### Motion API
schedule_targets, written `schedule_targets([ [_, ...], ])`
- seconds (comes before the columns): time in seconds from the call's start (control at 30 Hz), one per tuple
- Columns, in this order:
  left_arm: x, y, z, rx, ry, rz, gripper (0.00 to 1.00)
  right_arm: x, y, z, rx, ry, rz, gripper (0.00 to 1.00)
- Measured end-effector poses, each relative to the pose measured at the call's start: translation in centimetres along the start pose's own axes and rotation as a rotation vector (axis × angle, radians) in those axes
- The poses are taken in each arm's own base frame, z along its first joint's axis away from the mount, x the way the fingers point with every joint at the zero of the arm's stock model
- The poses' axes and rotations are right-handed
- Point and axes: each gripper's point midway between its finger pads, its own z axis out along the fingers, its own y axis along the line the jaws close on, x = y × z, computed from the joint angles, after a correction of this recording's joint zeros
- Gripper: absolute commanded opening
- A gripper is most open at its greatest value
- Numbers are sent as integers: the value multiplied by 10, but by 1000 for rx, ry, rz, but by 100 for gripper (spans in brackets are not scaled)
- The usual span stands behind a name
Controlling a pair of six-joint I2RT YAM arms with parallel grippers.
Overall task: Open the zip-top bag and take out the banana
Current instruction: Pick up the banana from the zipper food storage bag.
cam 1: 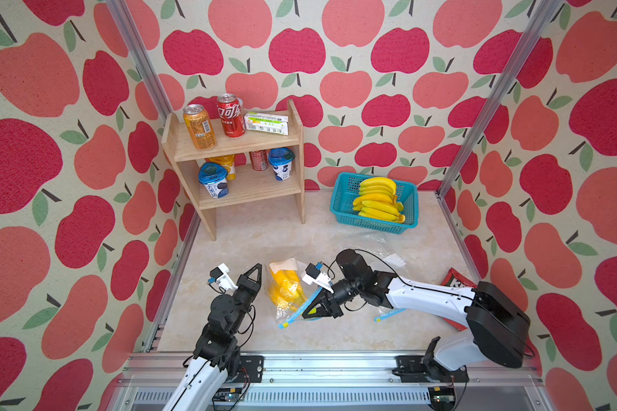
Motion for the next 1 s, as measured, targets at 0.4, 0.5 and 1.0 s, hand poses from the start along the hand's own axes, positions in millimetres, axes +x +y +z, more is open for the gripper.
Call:
schedule_targets([
  [0.4,-2,28,-13,-58,-46,-6,94,9,9,-7,12,40,8,7],
  [0.5,-2,29,-13,-60,-46,-5,96,15,7,-8,17,58,26,7],
  [1.0,19,60,0,-237,65,-16,97,-24,0,-38,120,-98,-63,7],
])
